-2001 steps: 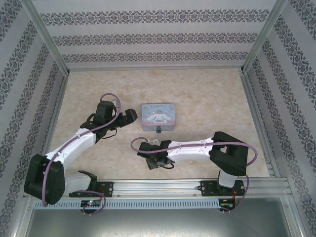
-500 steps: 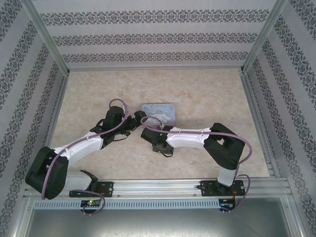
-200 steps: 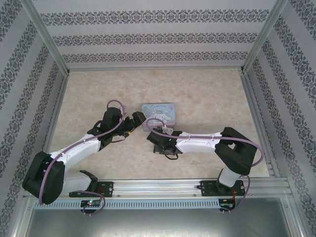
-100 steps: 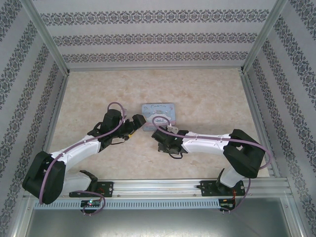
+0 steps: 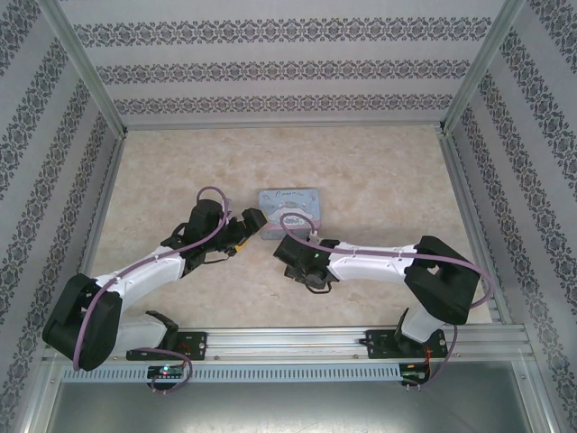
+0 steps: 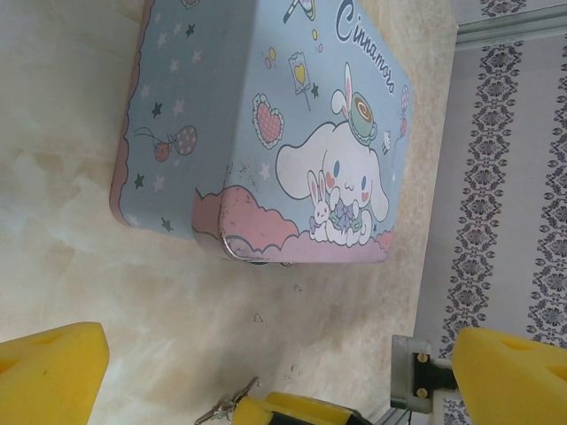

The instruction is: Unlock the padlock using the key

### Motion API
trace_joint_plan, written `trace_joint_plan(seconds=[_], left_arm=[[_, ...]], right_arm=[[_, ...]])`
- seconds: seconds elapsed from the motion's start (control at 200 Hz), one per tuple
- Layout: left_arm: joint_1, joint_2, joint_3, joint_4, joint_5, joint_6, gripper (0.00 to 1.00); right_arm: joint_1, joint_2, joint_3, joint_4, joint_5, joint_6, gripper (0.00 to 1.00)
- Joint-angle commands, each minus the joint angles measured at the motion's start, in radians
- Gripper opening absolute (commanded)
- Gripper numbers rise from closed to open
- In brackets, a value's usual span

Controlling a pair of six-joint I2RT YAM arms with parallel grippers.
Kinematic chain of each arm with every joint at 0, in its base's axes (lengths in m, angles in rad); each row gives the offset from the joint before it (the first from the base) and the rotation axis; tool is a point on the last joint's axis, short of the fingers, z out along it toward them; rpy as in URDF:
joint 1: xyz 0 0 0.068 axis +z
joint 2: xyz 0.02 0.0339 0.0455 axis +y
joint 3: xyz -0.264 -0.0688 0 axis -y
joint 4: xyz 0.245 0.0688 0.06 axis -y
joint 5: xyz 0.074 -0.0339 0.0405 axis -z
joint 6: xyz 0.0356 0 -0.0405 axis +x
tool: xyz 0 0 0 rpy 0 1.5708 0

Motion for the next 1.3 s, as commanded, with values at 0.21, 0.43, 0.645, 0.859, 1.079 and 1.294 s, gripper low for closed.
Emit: trace_joint_plan(seconds=[0.21, 0.43, 0.645, 0.859, 1.079, 1.294], left_arm=[[0.008, -0.001, -0.008, 0.043, -0.014, -0.009, 0.99], [0.007, 0.000, -0.003, 0.042, -0.015, -0.007, 0.99], [0.008, 0.001, 0.001, 0.046, -0.016, -0.008, 0.99], [0.009, 0.002, -0.009, 0.072, -0.014, -0.026, 0.99], [0.010, 0.016, -0.015, 0.109, -0.006, -0.049, 0.99], [0.010, 0.043, 0.000, 0.126, 0.013, -0.054, 0.99]], right_arm=[[0.018, 0.019, 0.014, -0.030, 0.032, 0.252, 0.54], [0.010, 0.017, 0.015, -0.026, 0.030, 0.287, 0.52], [0.008, 0.048, 0.036, -0.034, 0.005, 0.294, 0.49], [-0.017, 0.085, 0.069, -0.078, -0.061, 0.272, 0.47], [-0.046, 0.127, 0.128, -0.148, -0.112, 0.242, 0.45], [-0.068, 0.186, 0.209, -0.211, -0.142, 0.202, 0.44]])
